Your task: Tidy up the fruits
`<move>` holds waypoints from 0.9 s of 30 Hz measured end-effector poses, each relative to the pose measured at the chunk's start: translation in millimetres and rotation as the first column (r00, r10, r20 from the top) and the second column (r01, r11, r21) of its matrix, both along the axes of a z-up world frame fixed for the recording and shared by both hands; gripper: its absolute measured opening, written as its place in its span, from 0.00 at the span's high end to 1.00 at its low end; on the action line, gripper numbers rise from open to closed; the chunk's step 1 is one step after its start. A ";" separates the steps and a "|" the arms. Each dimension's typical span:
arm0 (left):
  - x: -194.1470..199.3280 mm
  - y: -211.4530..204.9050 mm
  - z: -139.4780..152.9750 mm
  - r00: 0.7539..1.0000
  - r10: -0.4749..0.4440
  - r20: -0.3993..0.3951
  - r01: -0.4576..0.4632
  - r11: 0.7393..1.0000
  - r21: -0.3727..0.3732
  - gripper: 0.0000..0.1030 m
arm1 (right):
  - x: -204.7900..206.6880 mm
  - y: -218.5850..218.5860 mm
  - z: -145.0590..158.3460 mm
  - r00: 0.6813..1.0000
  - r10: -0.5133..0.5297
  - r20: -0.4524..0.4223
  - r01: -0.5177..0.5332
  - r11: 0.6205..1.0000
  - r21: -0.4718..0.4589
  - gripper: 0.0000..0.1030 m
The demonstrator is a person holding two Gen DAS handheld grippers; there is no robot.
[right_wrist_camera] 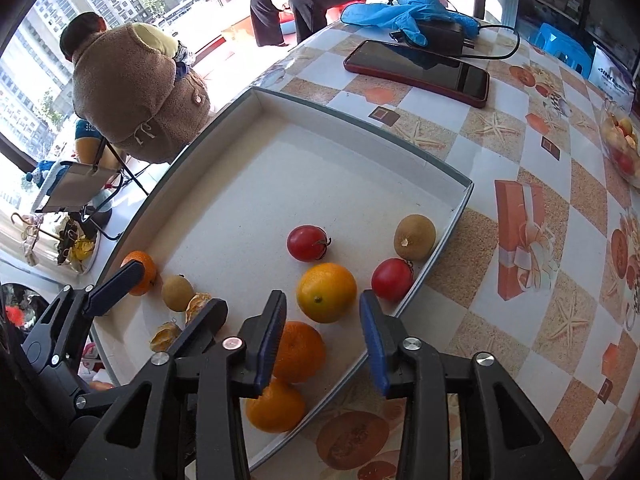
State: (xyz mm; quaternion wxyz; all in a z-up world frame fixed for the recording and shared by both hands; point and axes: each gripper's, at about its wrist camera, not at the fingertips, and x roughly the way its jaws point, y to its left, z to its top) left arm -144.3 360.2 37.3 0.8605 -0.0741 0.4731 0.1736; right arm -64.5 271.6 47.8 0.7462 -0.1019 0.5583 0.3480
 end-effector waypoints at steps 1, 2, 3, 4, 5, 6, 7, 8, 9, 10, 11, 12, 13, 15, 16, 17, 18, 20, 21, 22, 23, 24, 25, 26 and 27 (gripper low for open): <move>-1.8 -1.3 0.7 1.000 -0.005 0.002 0.005 1.000 -0.005 0.14 | -3.0 -0.2 4.4 1.000 0.003 0.009 -0.003 1.000 0.011 0.22; -3.6 -2.5 1.2 1.000 -0.009 0.004 0.009 1.000 -0.009 0.12 | -6.2 -0.4 9.2 0.999 -0.003 0.034 0.003 1.000 0.002 0.15; -5.2 -3.3 1.9 1.000 -0.010 0.003 0.010 1.000 -0.013 0.05 | -9.5 -0.4 13.6 0.998 -0.003 0.062 0.004 1.000 -0.012 0.14; -7.2 -3.8 2.7 1.000 -0.009 0.004 0.009 1.000 -0.015 0.00 | -11.5 0.0 17.0 0.997 0.006 0.078 -0.004 1.000 -0.022 0.14; -8.7 -4.6 3.8 1.000 -0.012 0.002 0.012 1.000 -0.019 0.00 | -14.1 -0.2 19.5 0.996 0.016 0.084 -0.014 1.000 -0.027 0.14; -9.8 -5.7 4.3 1.000 -0.018 -0.004 0.018 0.999 -0.026 0.00 | -15.8 -1.0 20.9 0.996 0.022 0.084 -0.019 0.999 -0.032 0.14; -10.9 -6.6 4.7 1.000 -0.023 -0.008 0.023 0.999 -0.034 0.00 | -17.3 -2.6 21.9 0.996 0.022 0.083 -0.019 0.999 -0.039 0.14; -11.4 -8.2 4.8 1.000 -0.029 -0.007 0.029 0.999 -0.044 0.00 | -18.0 -4.2 22.4 0.996 0.018 0.082 -0.014 0.999 -0.047 0.14; -12.6 -9.4 5.5 0.999 -0.036 -0.003 0.036 0.998 -0.053 0.00 | -18.4 -5.9 23.0 0.997 0.013 0.079 -0.008 0.999 -0.053 0.14; -14.7 -11.1 6.0 0.999 -0.040 0.001 0.040 0.997 -0.059 0.00 | -18.4 -7.4 23.1 0.997 0.007 0.075 -0.003 0.998 -0.058 0.13; -16.3 -12.6 6.4 0.999 -0.043 0.000 0.043 0.997 -0.060 0.00 | -18.1 -9.3 22.5 0.998 0.003 0.068 0.001 0.998 -0.063 0.00; -17.8 -14.5 6.5 0.999 -0.046 -0.001 0.046 0.997 -0.057 0.00 | -18.5 -11.2 22.7 0.998 0.002 0.061 0.002 0.998 -0.064 0.00; -18.7 -16.1 6.6 0.999 -0.050 -0.003 0.050 0.997 -0.052 0.00 | -19.2 -12.3 22.6 0.998 0.004 0.059 0.001 0.997 -0.074 0.00; -22.1 -19.2 6.3 0.998 -0.056 -0.011 0.056 0.998 -0.043 0.00 | -23.1 -13.8 21.8 0.997 0.015 0.076 -0.007 0.995 -0.098 0.00; -23.1 -20.4 5.4 0.998 -0.055 -0.026 0.054 0.998 -0.038 0.00 | -24.9 -13.7 21.7 0.996 0.022 0.089 -0.012 0.993 -0.114 0.00; -23.9 -21.4 4.4 0.998 -0.056 -0.036 0.055 0.998 -0.039 0.00 | -27.0 -13.4 21.7 0.995 0.031 0.099 -0.018 0.992 -0.126 0.00; -24.4 -21.9 3.3 0.997 -0.057 -0.045 0.055 0.997 -0.045 0.00 | -28.9 -13.4 21.1 0.994 0.040 0.106 -0.026 0.990 -0.137 0.00; -26.5 -21.6 0.6 0.996 -0.052 -0.068 0.048 0.997 -0.057 0.00 | -32.1 -12.8 19.0 0.992 0.056 0.111 -0.038 0.987 -0.156 0.00; -27.2 -22.1 -0.8 0.996 -0.050 -0.078 0.045 0.997 -0.056 0.00 | -33.8 -12.6 18.0 0.992 0.060 0.113 -0.041 0.986 -0.164 0.00; -28.2 -22.9 -1.7 0.995 -0.048 -0.083 0.044 0.998 -0.051 0.00 | -35.2 -12.8 17.0 0.992 0.064 0.113 -0.044 0.984 -0.171 0.00; -29.3 -24.0 -2.1 0.995 -0.046 -0.086 0.043 0.998 -0.043 0.00 | -36.3 -13.1 15.8 0.991 0.068 0.111 -0.048 0.983 -0.176 0.00; -30.5 -25.3 -2.1 0.995 -0.047 -0.087 0.044 0.998 -0.034 0.00 | -38.0 -13.4 14.9 0.991 0.072 0.112 -0.051 0.982 -0.181 0.00; -31.7 -26.9 -2.0 0.995 -0.049 -0.087 0.047 0.999 -0.024 0.00 | -39.4 -13.7 13.8 0.990 0.077 0.115 -0.054 0.980 -0.189 0.00; -32.7 -28.5 -1.4 0.995 -0.051 -0.086 0.050 0.999 -0.015 0.00 | -40.5 -13.8 12.5 0.989 0.082 0.121 -0.056 0.978 -0.201 0.00; -33.2 -30.0 -0.9 0.995 -0.053 -0.086 0.053 0.999 -0.008 0.00 | -41.4 -14.2 11.2 0.988 0.087 0.126 -0.059 0.975 -0.212 0.00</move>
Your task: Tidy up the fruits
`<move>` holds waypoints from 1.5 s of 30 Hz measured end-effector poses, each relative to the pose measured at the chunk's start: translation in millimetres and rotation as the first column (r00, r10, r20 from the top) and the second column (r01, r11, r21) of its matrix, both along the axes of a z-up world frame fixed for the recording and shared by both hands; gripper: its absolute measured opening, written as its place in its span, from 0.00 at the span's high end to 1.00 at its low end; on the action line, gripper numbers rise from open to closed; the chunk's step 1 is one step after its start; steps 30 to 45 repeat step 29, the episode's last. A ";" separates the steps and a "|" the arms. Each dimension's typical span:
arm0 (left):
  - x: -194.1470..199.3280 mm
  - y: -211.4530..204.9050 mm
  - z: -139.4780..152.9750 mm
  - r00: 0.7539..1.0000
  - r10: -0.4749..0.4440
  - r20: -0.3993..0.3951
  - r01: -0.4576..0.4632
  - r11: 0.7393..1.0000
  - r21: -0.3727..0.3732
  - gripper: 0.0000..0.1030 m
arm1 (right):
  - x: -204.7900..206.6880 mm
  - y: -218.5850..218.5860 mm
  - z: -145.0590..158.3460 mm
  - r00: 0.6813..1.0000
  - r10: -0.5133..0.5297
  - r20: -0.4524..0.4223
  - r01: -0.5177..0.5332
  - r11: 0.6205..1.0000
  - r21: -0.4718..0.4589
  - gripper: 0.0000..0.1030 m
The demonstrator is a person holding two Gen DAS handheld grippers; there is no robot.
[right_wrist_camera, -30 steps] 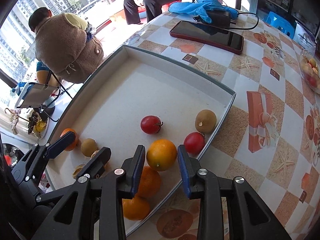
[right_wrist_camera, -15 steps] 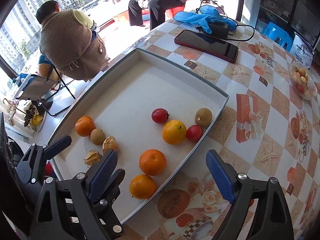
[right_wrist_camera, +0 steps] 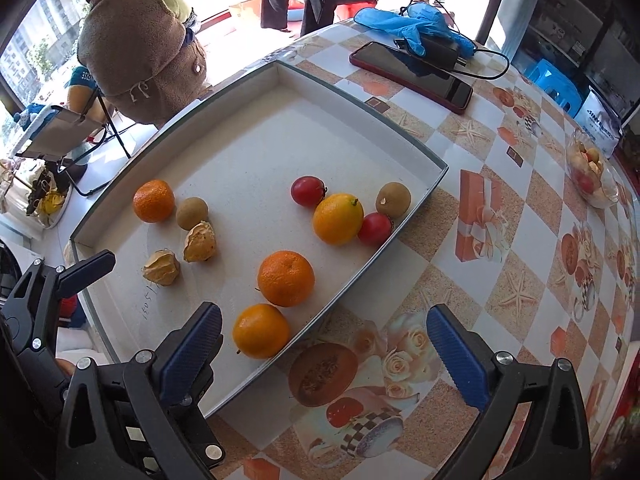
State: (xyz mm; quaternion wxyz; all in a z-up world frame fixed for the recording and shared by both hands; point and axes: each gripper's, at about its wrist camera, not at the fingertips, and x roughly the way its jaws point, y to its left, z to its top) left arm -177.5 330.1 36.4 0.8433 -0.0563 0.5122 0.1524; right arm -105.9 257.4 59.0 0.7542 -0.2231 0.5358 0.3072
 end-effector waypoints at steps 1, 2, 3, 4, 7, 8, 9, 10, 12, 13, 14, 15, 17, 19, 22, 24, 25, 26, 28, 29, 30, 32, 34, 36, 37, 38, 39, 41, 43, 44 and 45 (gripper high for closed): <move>-0.5 -1.4 0.5 1.000 -0.002 0.000 0.002 1.000 0.005 0.00 | -0.4 -0.6 -1.3 1.000 0.002 0.003 -0.002 1.000 -0.010 0.00; -0.9 -2.5 0.8 1.000 -0.005 0.000 0.005 1.000 0.007 0.00 | -0.4 -1.3 -2.6 1.000 0.002 0.003 -0.001 1.000 -0.016 0.00; -0.6 -3.7 0.8 1.000 -0.008 -0.001 0.008 1.000 0.007 0.00 | 0.0 -2.5 -3.5 1.000 -0.001 -0.001 0.001 1.000 -0.018 0.00; -0.3 -4.7 0.6 1.000 -0.010 -0.002 0.010 1.000 0.009 0.00 | 0.7 -3.8 -4.2 1.000 -0.004 -0.006 0.004 1.000 -0.019 0.00; 0.3 -7.7 -0.6 1.000 -0.015 -0.008 0.016 1.000 0.014 0.00 | 1.8 -7.6 -4.1 1.000 -0.013 -0.011 0.013 1.000 -0.018 0.00; 0.6 -8.7 -1.0 1.000 -0.017 -0.010 0.018 1.000 0.015 0.00 | 2.2 -8.6 -4.3 1.000 -0.015 -0.012 0.015 1.000 -0.020 0.00; 0.5 -9.6 -1.0 1.000 -0.019 -0.011 0.019 1.000 0.015 0.00 | 2.4 -9.5 -4.8 1.000 -0.016 -0.014 0.016 1.000 -0.022 0.00; 0.5 -10.5 -1.0 1.000 -0.020 -0.011 0.021 1.000 0.016 0.00 | 3.0 -10.4 -5.6 1.000 -0.017 -0.016 0.016 1.000 -0.024 0.00; 0.6 -11.9 -0.8 1.000 -0.022 -0.010 0.022 1.000 0.019 0.00 | 2.9 -12.0 -6.9 1.000 -0.019 -0.019 0.018 0.999 -0.026 0.00; 0.5 -12.4 -0.5 1.000 -0.023 -0.009 0.024 1.000 0.019 0.00 | 2.8 -12.9 -7.6 1.000 -0.019 -0.021 0.018 0.999 -0.028 0.00; 1.2 -12.9 -0.5 1.000 -0.025 -0.009 0.025 1.000 0.019 0.00 | 2.4 -13.5 -8.2 1.000 -0.018 -0.023 0.018 0.999 -0.028 0.00; 1.2 -13.5 -0.5 1.000 -0.025 -0.009 0.025 0.999 0.021 0.00 | 1.8 -14.0 -8.5 1.000 -0.018 -0.024 0.017 0.999 -0.029 0.00; 1.5 -14.7 -0.7 1.000 -0.028 -0.010 0.028 0.999 0.023 0.00 | 0.1 -14.2 -8.6 1.000 -0.016 -0.024 0.016 0.999 -0.029 0.00; 1.3 -16.3 -1.0 0.999 -0.031 -0.011 0.031 0.999 0.024 0.00 | -0.4 -14.3 -8.6 1.000 -0.016 -0.024 0.015 0.999 -0.030 0.00; 0.8 -18.1 -1.5 0.999 -0.034 -0.009 0.034 0.999 0.031 0.00 | -1.2 -14.5 -8.9 1.000 -0.013 -0.021 0.012 0.999 -0.034 0.00; 0.5 -18.6 -2.1 0.999 -0.034 -0.007 0.034 0.999 0.029 0.00 | -2.1 -15.0 -8.7 1.000 -0.014 -0.019 0.013 0.999 -0.036 0.00; -0.2 -18.7 -2.3 0.999 -0.035 -0.002 0.035 0.999 0.026 0.00 | -2.5 -15.1 -8.4 1.000 -0.014 -0.020 0.014 0.999 -0.034 0.00; -0.9 -18.8 -2.1 0.999 -0.037 0.004 0.036 0.999 0.027 0.00 | -2.5 -15.6 -8.1 1.000 -0.016 -0.021 0.015 0.999 -0.033 0.00; -1.6 -19.6 -2.1 0.999 -0.043 0.006 0.043 0.999 0.026 0.00 | -2.4 -16.7 -7.7 1.000 -0.016 -0.022 0.016 0.999 -0.031 0.00; -1.9 -20.2 -2.4 0.999 -0.045 0.005 0.045 0.999 0.027 0.00 | -2.6 -17.1 -7.5 1.000 -0.015 -0.022 0.015 0.999 -0.031 0.00; -1.9 -20.2 -2.4 0.999 -0.045 0.005 0.045 0.999 0.027 0.00 | -2.6 -17.1 -7.5 1.000 -0.015 -0.022 0.015 0.999 -0.031 0.00; -1.9 -20.2 -2.4 0.999 -0.045 0.005 0.045 0.999 0.027 0.00 | -2.6 -17.1 -7.5 1.000 -0.015 -0.022 0.015 0.999 -0.031 0.00; -1.9 -20.2 -2.4 0.999 -0.045 0.005 0.045 0.999 0.027 0.00 | -2.6 -17.1 -7.5 1.000 -0.015 -0.022 0.015 0.999 -0.031 0.00; -1.9 -20.2 -2.4 0.999 -0.045 0.005 0.045 0.999 0.027 0.00 | -2.6 -17.1 -7.5 1.000 -0.015 -0.022 0.015 0.999 -0.031 0.00; -1.9 -20.2 -2.4 0.999 -0.045 0.005 0.045 0.999 0.027 0.00 | -2.6 -17.1 -7.5 1.000 -0.015 -0.022 0.015 0.999 -0.031 0.00; -1.9 -20.2 -2.4 0.999 -0.045 0.005 0.045 0.999 0.027 0.00 | -2.6 -17.1 -7.5 1.000 -0.015 -0.022 0.015 0.999 -0.031 0.00; -1.9 -20.2 -2.4 0.999 -0.045 0.005 0.045 0.999 0.027 0.00 | -2.6 -17.1 -7.5 1.000 -0.015 -0.022 0.015 0.999 -0.031 0.00; -1.9 -20.2 -2.4 0.999 -0.045 0.005 0.045 0.999 0.027 0.00 | -2.6 -17.1 -7.5 1.000 -0.015 -0.022 0.015 0.999 -0.031 0.00; -1.9 -20.2 -2.4 0.999 -0.045 0.005 0.045 0.999 0.027 0.00 | -2.6 -17.1 -7.5 1.000 -0.015 -0.022 0.015 0.999 -0.031 0.00; -1.9 -20.2 -2.4 0.999 -0.045 0.005 0.045 0.999 0.027 0.00 | -2.6 -17.1 -7.5 1.000 -0.015 -0.022 0.015 0.999 -0.031 0.00; -1.9 -20.2 -2.4 0.999 -0.045 0.005 0.045 0.999 0.027 0.00 | -2.6 -17.1 -7.5 1.000 -0.015 -0.022 0.015 0.999 -0.031 0.00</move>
